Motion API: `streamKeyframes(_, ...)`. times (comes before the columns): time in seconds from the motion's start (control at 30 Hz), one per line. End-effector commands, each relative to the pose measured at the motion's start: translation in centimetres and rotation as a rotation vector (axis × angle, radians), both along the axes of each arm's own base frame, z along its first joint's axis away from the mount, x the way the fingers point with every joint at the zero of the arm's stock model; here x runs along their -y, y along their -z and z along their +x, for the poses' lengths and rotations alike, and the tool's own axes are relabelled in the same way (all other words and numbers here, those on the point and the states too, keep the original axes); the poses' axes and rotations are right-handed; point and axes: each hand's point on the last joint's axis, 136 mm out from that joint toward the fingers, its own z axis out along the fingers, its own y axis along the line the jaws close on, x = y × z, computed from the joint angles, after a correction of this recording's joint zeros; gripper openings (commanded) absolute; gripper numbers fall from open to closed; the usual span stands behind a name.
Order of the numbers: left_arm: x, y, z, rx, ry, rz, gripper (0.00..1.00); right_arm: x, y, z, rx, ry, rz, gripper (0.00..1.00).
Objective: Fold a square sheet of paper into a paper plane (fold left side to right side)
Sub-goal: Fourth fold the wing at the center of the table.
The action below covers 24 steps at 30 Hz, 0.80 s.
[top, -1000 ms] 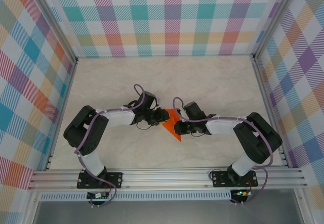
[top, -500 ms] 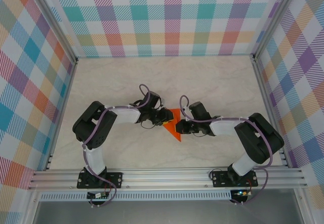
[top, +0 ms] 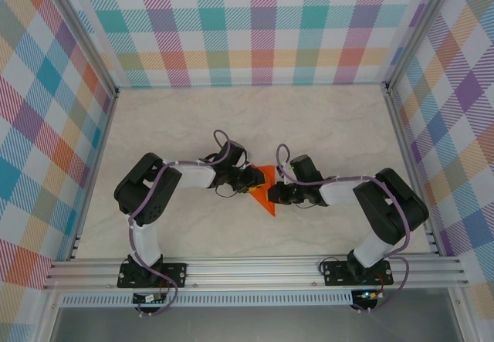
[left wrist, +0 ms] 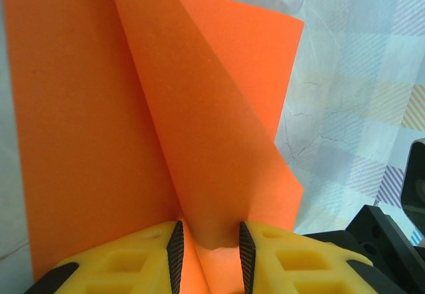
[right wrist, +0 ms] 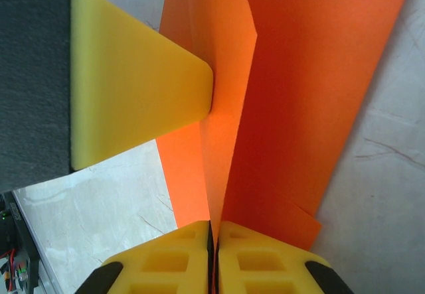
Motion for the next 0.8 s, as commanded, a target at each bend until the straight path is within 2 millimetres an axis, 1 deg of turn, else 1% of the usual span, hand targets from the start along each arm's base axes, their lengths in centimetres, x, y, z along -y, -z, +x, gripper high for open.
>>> streamKeyframes(0.0,0.5,0.7,-0.2,-0.014,0.008,0.004,0.31,0.1,0.3,-0.3,-0.015,-0.005,0.005,0.12)
streamKeyframes(0.2,0.3,1.0,-0.3,-0.016,0.007,0.016,0.31,0.0,-0.1,-0.2,-0.008,-0.006,0.011,0.16)
streamKeyframes(0.3,0.2,1.2,-0.3,-0.018,0.006,0.022,0.31,0.1,-0.7,-0.1,0.006,-0.005,0.017,0.21)
streamKeyframes(0.4,0.1,1.3,-0.4,-0.02,0.005,0.025,0.31,0.3,-1.7,0.1,0.024,-0.001,0.034,0.26)
streamKeyframes(0.47,0.1,1.2,-0.3,-0.018,0.005,0.024,0.31,0.5,-2.8,0.3,0.039,0.006,0.059,0.34)
streamKeyframes(0.57,0.1,1.2,-0.4,-0.019,0.005,0.023,0.31,1.1,-4.3,0.8,0.053,0.019,0.1,0.39)
streamKeyframes(0.67,0.1,1.1,-0.3,-0.016,0.005,0.023,0.31,1.6,-5.3,1.7,0.05,0.039,0.127,0.41)
streamKeyframes(0.77,0.1,1.1,-0.4,-0.017,0.006,0.022,0.31,1.7,-5.4,2.7,0.022,0.057,0.128,0.4)
